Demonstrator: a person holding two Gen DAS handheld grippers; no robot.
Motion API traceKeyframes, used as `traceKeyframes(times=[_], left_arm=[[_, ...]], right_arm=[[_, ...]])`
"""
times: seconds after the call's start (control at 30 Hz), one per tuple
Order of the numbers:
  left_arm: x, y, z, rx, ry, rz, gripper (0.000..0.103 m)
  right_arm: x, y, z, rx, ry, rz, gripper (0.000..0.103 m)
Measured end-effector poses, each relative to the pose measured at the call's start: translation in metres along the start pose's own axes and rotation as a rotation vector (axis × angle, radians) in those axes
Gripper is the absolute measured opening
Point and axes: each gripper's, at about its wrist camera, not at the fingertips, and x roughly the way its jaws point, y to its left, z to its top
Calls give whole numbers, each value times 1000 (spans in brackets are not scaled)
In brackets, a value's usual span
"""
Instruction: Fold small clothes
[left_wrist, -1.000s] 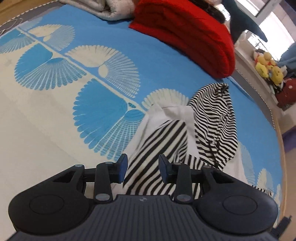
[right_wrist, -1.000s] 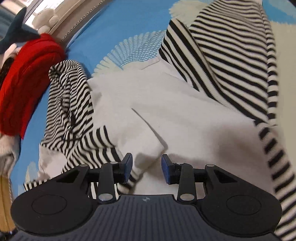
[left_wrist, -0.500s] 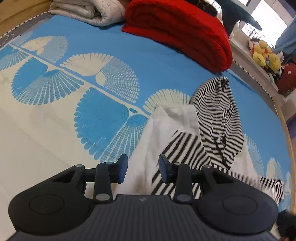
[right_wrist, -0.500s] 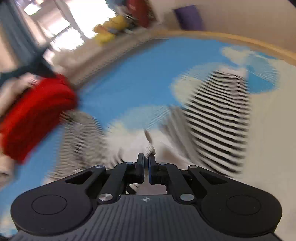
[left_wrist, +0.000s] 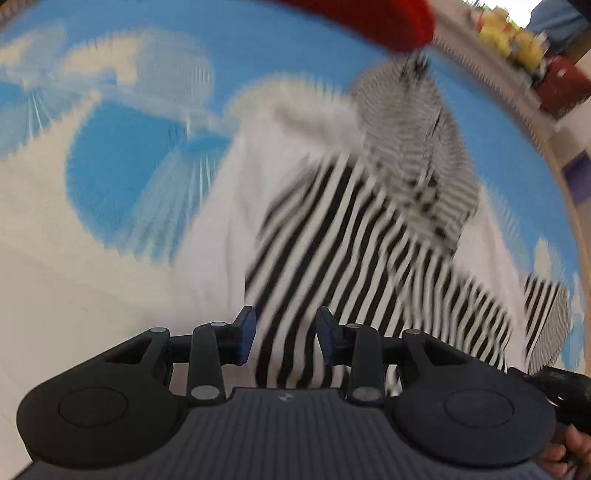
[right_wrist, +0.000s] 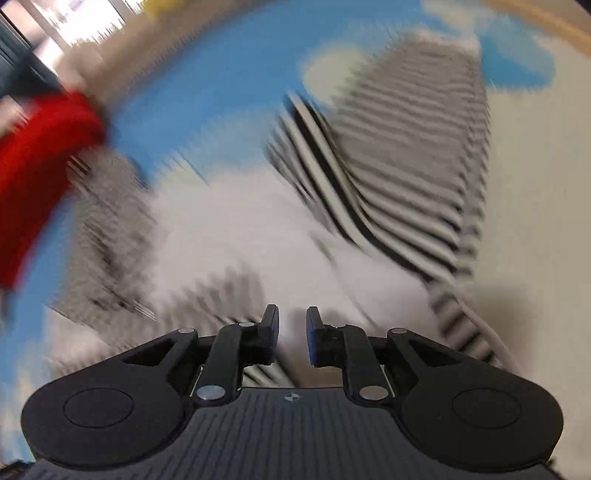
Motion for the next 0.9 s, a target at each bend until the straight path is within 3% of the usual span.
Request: traceKeyframes(times=[0.03,0.07,0.13,0.27,0.37,0.53,0.63,0.77,0.9], left_arm=[[9,0,-3,8,42,18,38],[16,0,-5,19,63,41,38],[14,0,-3,27,50,61,38],[-14,-3,8,-22,-39,-9,38],[-21,-12,9,1,-66,-11,39],[-16,-17,10,21,-52,8,39],[-19,-15,13,16,-62,7,39],[-14,-11,15,19,-65,43,39],[-9,-9,14,29,-57,56,39]], right_arm=[[11,-7,0,12,48,-16,14],[11,-13,4,45,38,15,15],[5,-9,12,28,16,23,20],[1,-12,31,-34,-92,48,35],[18,-15,41,-13,-28,102,34],[31,-16,35,-43,-18,90,34],[32,-9,33,-91,-37,102,3],[10,-1,34,-131,-121,117,3],[4,-9,38,-91,-138,31,3]])
